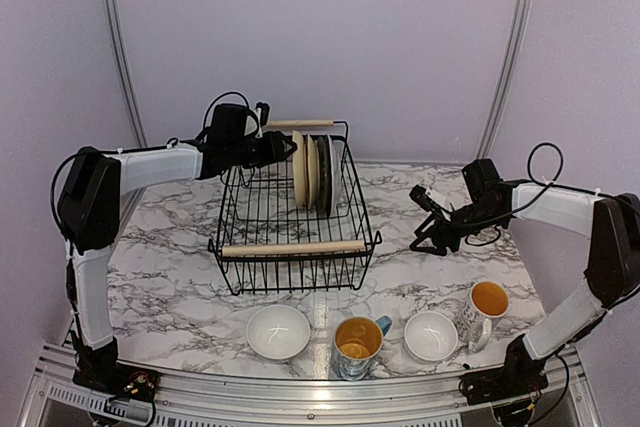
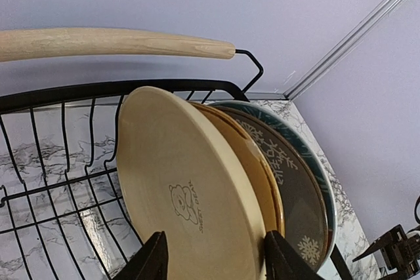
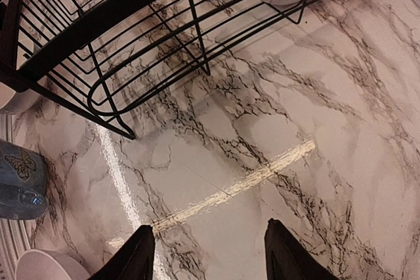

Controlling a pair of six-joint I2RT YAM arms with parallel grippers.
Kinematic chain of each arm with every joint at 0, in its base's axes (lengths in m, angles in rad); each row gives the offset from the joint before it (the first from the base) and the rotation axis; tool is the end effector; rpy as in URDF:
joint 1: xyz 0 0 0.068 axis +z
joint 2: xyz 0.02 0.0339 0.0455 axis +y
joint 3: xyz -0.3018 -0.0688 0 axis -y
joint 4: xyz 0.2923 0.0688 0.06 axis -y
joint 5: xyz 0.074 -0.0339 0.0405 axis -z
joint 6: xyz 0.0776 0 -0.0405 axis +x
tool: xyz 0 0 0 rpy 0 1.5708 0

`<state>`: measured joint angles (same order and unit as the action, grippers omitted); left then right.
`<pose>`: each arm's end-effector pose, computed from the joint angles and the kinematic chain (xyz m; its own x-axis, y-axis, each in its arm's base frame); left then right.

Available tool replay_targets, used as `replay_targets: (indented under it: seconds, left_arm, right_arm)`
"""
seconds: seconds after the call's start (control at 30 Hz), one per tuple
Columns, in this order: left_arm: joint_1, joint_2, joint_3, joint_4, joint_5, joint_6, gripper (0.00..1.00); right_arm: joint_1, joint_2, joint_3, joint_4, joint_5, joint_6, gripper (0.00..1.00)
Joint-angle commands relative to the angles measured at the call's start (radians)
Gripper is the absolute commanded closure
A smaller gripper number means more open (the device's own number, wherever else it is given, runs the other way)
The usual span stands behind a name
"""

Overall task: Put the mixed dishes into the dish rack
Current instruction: Insert the plate into the dish rack, then grab the bowl from the corner of the board.

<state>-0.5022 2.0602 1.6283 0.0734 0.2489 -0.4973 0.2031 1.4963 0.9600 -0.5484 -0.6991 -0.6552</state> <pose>0.5099 -0.3018 0.2597 -0.5893 -0.2039 -0.7818 0.4410 0.7296 -0.5227 0.3247 0.1179 0.1987 -0.4132 -0.5613 -0.7171 -0.8836 0.4377 0.1665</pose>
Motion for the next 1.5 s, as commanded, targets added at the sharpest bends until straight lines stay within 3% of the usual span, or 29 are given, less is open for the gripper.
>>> replay_targets:
  seconds: [0.0,0.4,0.7,0.97,1.27,1.47]
  left_arm:
    - [-0.016,-0.021,0.03,-0.047,0.032,0.027,0.48]
    - [-0.056,-0.003,0.093,-0.12,0.011,0.059,0.47]
    - [-0.122,-0.203,0.083,-0.271,-0.176,0.244,0.46]
    - [-0.302,-0.438,0.017,-0.448,-0.325,0.418,0.46]
    - [-0.575,-0.574,-0.055,-0.742,-0.441,0.429,0.5]
    - [-0.757,-0.569,-0.076,-0.968,-0.464,0.367,0.55]
  right_arm:
    - [-0.005,0.007,0.023,-0.022,-0.017,-0.007,0.45]
    - [-0.005,0.005,0.025,-0.025,-0.02,-0.008,0.44]
    - [-0.005,0.0,0.032,-0.035,-0.034,-0.015,0.44]
    - [-0.002,-0.055,0.034,-0.041,-0.049,-0.018,0.44]
    - [-0.001,-0.102,0.026,-0.01,0.02,0.008,0.44]
    - [0.001,-0.124,0.025,-0.007,0.028,0.012,0.44]
